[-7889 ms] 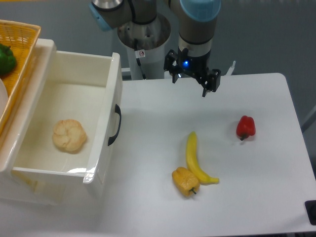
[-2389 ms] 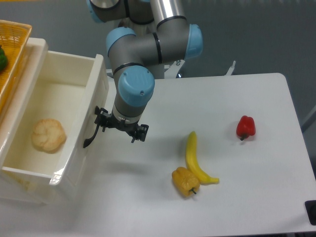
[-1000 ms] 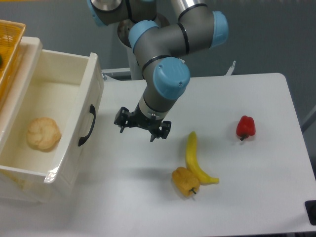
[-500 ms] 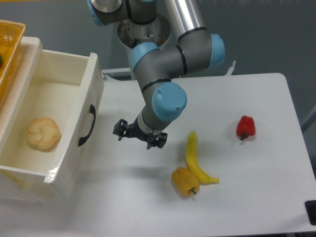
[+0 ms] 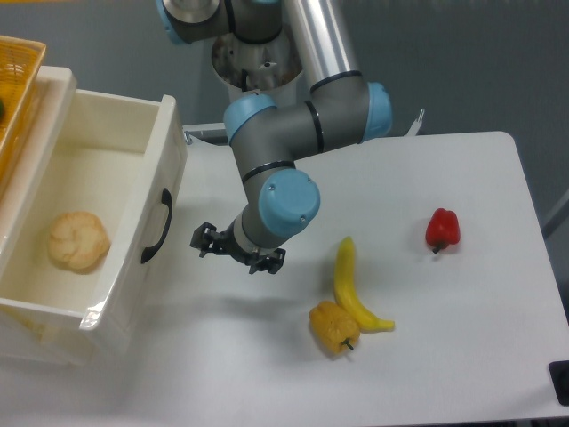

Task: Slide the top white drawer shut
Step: 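Reposition the gripper against the drawer front beside the black handle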

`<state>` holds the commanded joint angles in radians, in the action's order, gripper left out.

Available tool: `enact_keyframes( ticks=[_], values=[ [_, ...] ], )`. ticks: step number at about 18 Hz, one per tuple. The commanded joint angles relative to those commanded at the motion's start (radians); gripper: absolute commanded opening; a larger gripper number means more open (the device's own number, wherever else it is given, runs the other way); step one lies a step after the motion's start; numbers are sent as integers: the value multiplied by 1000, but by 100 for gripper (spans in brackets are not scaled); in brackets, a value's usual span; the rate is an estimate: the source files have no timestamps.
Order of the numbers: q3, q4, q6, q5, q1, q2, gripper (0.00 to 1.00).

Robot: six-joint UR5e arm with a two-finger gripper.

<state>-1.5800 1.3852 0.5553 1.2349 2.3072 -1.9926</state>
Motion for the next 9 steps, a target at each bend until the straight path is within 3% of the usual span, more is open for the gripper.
enact_keyframes(
  ticks=[9],
  values=[
    [-2, 2, 0, -14, -12, 11, 100]
  ],
)
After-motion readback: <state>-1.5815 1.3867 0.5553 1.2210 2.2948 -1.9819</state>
